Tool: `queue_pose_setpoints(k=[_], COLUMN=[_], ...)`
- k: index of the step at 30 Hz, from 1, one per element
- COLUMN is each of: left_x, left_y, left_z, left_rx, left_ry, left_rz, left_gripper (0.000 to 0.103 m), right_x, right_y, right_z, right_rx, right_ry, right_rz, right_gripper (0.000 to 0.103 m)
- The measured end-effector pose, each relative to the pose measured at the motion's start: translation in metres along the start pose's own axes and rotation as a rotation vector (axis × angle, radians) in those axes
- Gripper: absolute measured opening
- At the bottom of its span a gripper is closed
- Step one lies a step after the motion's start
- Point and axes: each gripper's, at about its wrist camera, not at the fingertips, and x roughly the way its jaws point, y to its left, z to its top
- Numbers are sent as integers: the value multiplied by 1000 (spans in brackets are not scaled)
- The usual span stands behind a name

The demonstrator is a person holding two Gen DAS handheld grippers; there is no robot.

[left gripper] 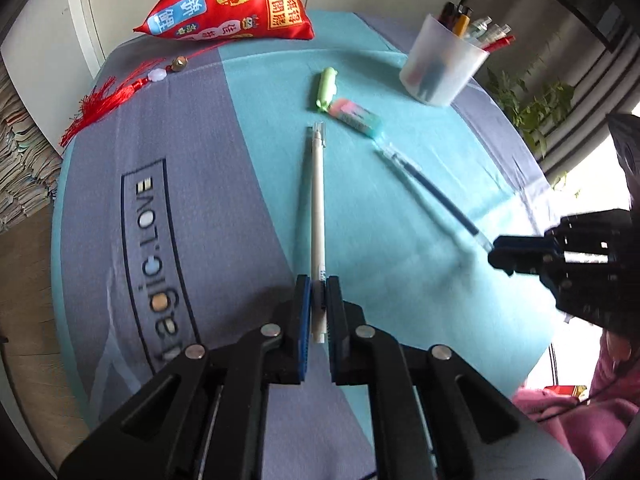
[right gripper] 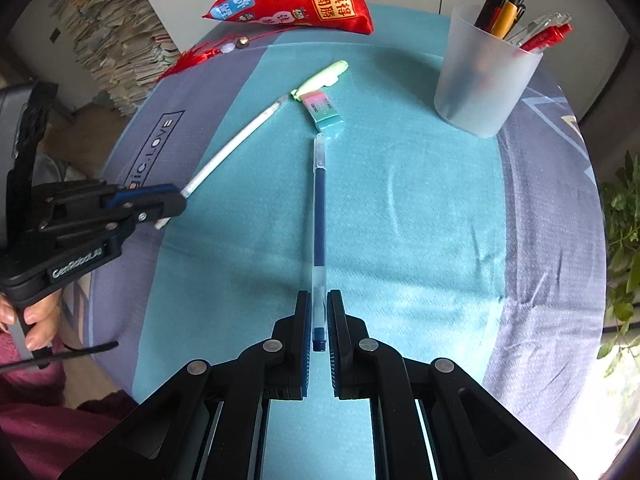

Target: Organize stationery

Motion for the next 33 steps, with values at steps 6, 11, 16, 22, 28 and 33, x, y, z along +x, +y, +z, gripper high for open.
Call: queue_pose_setpoints(k=[6,11,16,22,28,33], left_x=[0,-4,2,21,34,42], left_y=[-18,-22,-17,-22,-24,-23], left_z=[-33,-19,26,56,61,66], left_rx=[81,83,49,56,75,89], left_ry=[68,23,-62,-48,-32,-37], left_rz=[24,46,107,118,131,131], left_gripper=[6,7,27,32,31,31], right_x=[-4,-2,-11,4,13,18], right_y=[-3,-6,-12,-5,4,-5], right_z=[-26,-24,9,38,47,51], right_rx=[-54,-31,15,4,-41,-3], right_ry=[54,46,-55,-36,-29,-24], right_rz=[14,41,63,35,49,58], right_gripper=[9,9,11,12,12,12])
